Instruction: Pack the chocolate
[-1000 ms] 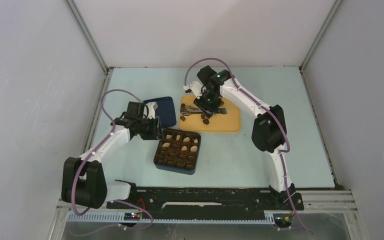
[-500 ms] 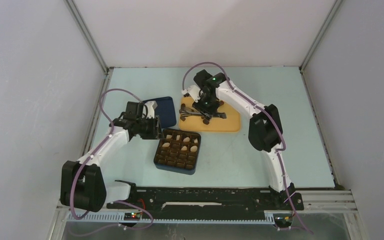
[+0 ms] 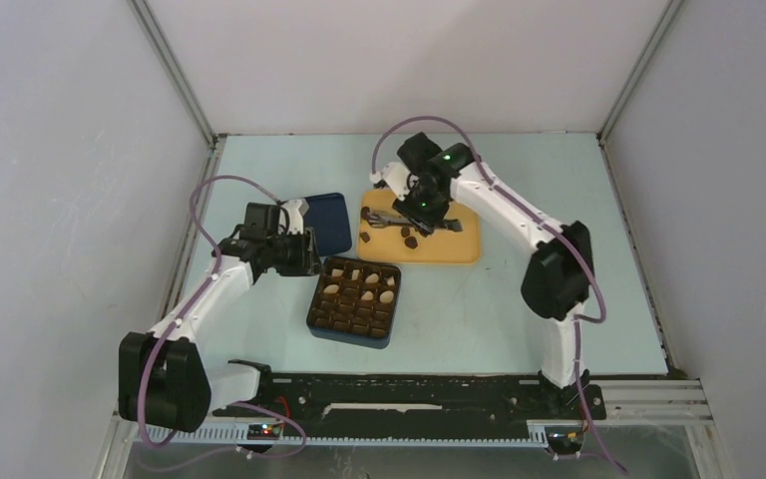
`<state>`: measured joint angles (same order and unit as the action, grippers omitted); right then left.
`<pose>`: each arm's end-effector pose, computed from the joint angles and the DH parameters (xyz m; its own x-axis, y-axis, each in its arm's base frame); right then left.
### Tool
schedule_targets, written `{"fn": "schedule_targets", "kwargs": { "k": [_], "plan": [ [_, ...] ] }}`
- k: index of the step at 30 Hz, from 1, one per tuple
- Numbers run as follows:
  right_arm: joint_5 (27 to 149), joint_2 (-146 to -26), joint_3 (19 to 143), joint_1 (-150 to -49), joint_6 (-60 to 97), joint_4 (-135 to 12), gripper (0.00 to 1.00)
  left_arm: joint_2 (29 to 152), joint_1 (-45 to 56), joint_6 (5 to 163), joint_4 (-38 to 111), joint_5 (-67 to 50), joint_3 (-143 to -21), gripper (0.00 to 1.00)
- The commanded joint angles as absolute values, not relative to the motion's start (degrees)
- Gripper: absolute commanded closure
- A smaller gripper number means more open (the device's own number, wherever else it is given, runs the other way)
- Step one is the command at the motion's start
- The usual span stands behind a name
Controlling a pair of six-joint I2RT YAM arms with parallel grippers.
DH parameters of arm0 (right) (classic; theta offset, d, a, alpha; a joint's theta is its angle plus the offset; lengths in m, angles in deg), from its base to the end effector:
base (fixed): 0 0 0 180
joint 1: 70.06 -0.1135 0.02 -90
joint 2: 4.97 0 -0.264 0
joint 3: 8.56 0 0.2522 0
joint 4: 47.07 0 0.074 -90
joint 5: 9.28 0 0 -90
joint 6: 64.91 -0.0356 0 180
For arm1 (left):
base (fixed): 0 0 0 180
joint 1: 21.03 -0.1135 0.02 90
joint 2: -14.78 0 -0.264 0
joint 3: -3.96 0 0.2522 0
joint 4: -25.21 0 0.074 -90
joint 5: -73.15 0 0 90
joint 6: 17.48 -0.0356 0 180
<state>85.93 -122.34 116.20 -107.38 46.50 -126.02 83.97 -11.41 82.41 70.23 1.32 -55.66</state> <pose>0.3369 0.2609 0.2766 -0.4736 -0.8182 -0.3259 -0.8588 0.5112 -0.0353 0.2322 -0.0506 0.2305 -0.8495 -0.0215 -0.5272 0.1939 0.9165 -0.3499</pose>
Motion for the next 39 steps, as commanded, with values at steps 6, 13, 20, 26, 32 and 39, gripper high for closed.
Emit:
{"fn": "schedule_targets", "kwargs": {
  "k": [6,13,20,26,32,39],
  "plan": [
    [95.4,-107.7,107.4,-110.4,47.7,-125.4,0.77,81.7,-13.2,80.5,69.3,0.6,-55.4,0.53],
    [97.2,-108.3,103.5,-114.8,49.0,-126.7,0.76,80.5,-14.2,80.4,69.1,0.3,-55.3,0.53],
    [99.0,-110.7,104.3,-117.1,49.3,-127.4,0.76,78.1,-15.0,80.4,68.8,0.1,-53.8,0.51],
    [99.1,-111.4,104.1,-118.7,49.9,-128.4,0.75,77.4,-15.3,80.6,68.3,0.1,-53.2,0.51],
    [97.2,-110.4,103.5,-118.9,49.6,-128.2,0.63,78.0,-15.3,80.7,68.0,0.4,-53.1,0.50],
    [95.5,-108.2,103.9,-118.4,49.5,-127.5,0.57,78.5,-15.3,80.7,67.7,0.6,-52.8,0.51]
  ]
}}
